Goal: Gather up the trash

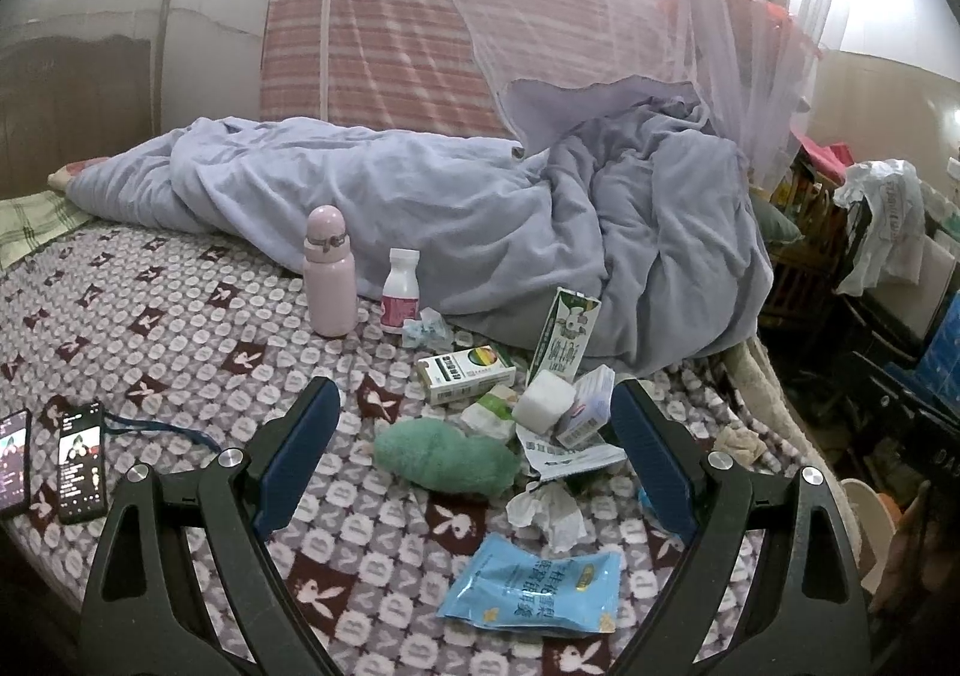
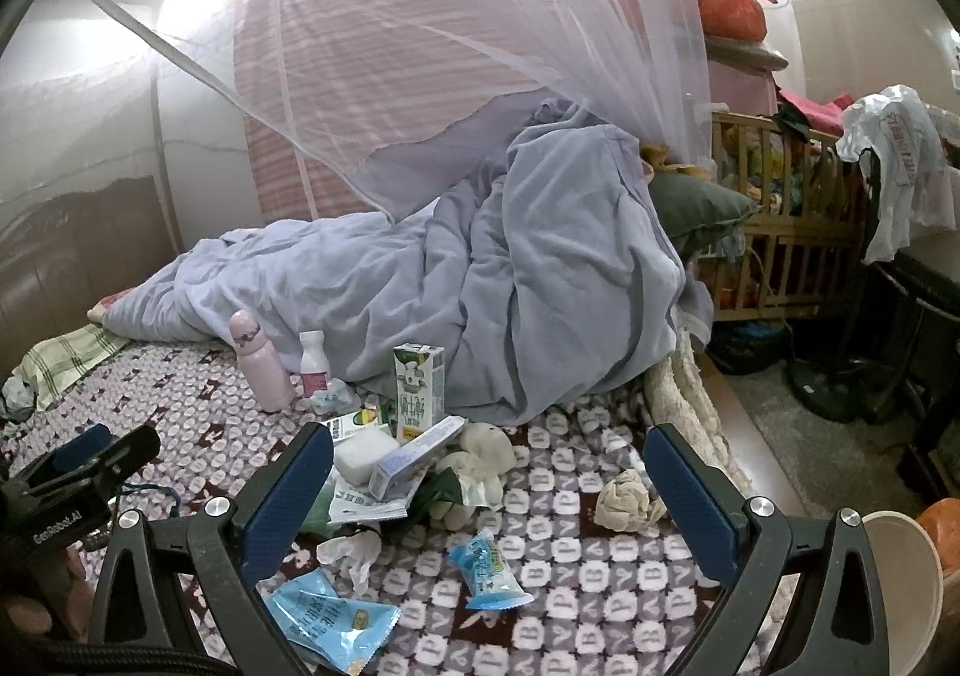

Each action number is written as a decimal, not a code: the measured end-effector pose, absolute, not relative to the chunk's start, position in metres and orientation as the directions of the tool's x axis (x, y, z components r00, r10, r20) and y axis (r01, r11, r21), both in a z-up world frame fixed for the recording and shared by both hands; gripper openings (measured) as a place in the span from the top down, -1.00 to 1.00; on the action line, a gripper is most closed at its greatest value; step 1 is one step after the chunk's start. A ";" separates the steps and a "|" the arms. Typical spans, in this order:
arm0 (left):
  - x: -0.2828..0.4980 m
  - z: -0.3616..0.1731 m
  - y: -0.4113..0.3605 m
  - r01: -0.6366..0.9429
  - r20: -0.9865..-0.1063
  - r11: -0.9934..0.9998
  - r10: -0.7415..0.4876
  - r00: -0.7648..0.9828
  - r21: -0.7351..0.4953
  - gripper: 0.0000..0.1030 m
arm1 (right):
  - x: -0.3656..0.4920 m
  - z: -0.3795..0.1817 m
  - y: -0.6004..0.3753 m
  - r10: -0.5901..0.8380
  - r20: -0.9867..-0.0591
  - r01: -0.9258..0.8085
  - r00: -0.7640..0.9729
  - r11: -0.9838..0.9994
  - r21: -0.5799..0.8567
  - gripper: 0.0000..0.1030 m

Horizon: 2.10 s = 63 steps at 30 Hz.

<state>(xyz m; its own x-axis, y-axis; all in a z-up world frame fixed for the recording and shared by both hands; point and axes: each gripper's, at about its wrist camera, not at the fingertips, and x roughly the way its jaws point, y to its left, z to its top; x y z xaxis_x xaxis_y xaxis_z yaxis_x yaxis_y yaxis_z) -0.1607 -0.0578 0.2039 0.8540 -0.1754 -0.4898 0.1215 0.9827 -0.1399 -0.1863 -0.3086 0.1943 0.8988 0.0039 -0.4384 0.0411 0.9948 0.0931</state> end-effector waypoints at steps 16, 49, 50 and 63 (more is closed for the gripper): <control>-0.155 0.198 -0.055 0.107 -0.510 0.985 -0.161 0.845 -0.135 -0.78 | -0.185 0.190 -0.305 0.007 -0.453 0.033 0.891 0.996 0.081 -1.00; -0.127 0.081 -0.055 0.278 -0.801 0.949 -0.282 0.528 -0.151 -0.78 | -0.114 0.049 -0.335 0.118 -0.810 0.017 0.575 0.988 0.156 -1.00; -0.125 0.074 -0.059 0.284 -0.811 0.947 -0.283 0.512 -0.152 -0.78 | -0.111 0.042 -0.335 0.121 -0.820 0.013 0.560 0.988 0.155 -1.00; -0.109 0.038 -0.095 0.376 -0.842 0.879 -0.424 0.335 -0.293 0.47 | -0.085 0.015 -0.332 0.172 -0.824 -0.041 0.540 0.983 0.178 0.20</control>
